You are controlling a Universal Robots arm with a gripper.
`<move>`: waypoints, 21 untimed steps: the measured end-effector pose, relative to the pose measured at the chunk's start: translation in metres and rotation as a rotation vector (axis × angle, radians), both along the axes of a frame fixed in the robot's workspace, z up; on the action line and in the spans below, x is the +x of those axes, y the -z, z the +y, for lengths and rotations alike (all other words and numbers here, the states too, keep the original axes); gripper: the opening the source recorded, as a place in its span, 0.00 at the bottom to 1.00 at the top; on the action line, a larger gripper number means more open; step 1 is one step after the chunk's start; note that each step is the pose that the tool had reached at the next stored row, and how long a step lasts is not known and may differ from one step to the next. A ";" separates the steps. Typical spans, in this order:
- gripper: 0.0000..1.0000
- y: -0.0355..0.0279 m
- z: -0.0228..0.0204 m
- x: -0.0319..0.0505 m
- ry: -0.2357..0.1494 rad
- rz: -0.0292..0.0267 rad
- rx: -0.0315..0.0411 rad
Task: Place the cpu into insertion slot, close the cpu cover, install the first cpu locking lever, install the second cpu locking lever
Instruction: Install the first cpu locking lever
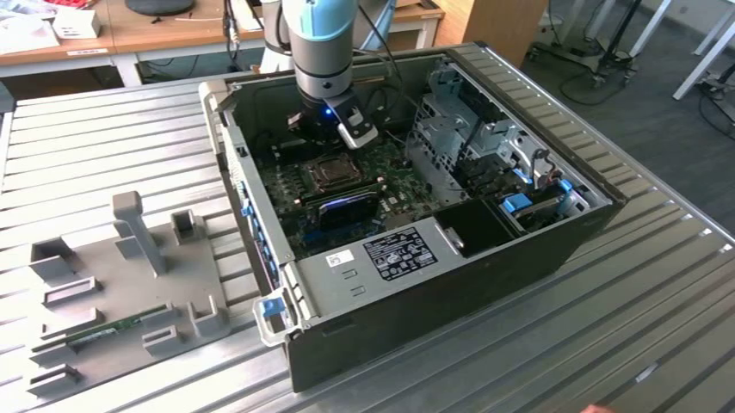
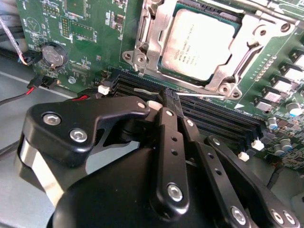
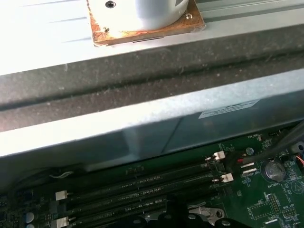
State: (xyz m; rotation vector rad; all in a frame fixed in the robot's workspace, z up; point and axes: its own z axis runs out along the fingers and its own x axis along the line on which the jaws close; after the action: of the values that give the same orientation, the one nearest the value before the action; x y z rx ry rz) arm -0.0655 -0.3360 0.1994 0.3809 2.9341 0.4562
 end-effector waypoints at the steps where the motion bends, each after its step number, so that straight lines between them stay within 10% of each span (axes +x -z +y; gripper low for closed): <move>1: 0.11 0.0000 0.0000 0.0001 0.000 -0.0001 0.0001; 21: 0.11 -0.0124 0.0001 0.0005 0.000 -0.0002 0.0002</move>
State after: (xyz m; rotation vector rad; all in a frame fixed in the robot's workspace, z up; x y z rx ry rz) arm -0.0650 -0.3360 0.2119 0.3812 2.9338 0.4565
